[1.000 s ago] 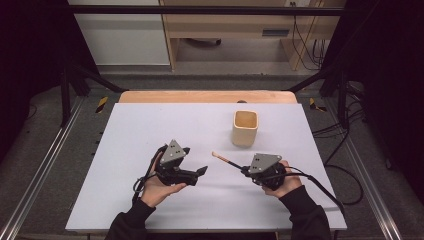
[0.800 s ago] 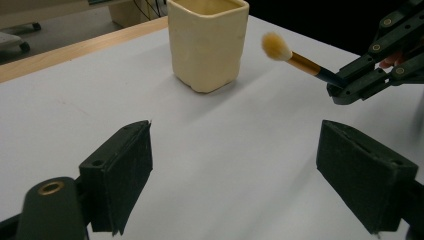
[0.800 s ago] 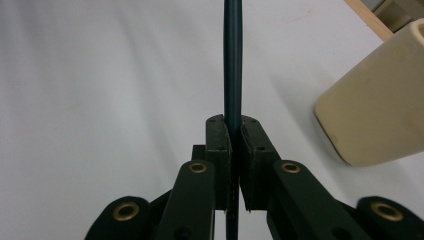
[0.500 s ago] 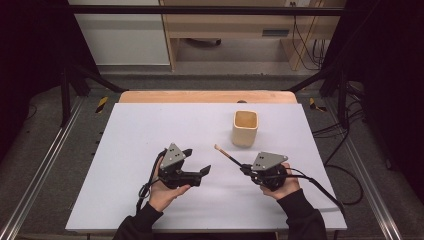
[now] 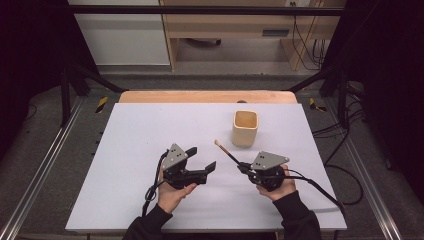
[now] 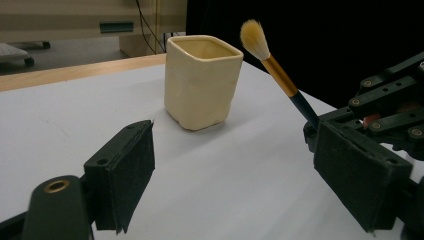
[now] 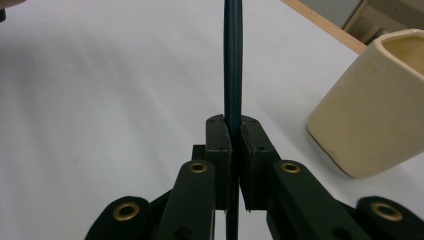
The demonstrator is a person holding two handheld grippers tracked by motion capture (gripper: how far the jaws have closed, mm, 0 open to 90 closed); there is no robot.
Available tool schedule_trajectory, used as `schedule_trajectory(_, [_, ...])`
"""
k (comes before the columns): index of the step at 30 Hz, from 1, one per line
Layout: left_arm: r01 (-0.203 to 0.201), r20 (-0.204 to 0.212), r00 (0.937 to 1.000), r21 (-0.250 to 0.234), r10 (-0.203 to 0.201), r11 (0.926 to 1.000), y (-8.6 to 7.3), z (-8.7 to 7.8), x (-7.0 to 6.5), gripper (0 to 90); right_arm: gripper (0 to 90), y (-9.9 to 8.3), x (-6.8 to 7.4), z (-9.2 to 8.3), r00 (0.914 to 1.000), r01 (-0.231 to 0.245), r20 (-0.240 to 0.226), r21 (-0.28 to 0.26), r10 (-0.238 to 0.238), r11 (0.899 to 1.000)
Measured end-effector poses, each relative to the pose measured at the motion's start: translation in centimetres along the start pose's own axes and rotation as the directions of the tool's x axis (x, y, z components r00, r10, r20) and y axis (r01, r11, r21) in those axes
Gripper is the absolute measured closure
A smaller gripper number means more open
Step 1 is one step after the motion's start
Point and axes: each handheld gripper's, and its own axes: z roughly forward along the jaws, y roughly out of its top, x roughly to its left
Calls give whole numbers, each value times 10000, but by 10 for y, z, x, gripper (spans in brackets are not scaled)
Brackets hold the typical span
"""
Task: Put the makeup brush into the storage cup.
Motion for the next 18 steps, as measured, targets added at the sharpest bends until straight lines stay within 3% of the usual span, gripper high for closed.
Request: schedule_trajectory(18, [521, 220, 9985, -524, -510, 9973, 0, 9, -7, 235, 847, -1, 4, 3, 9997, -231, 14, -204, 231, 9995])
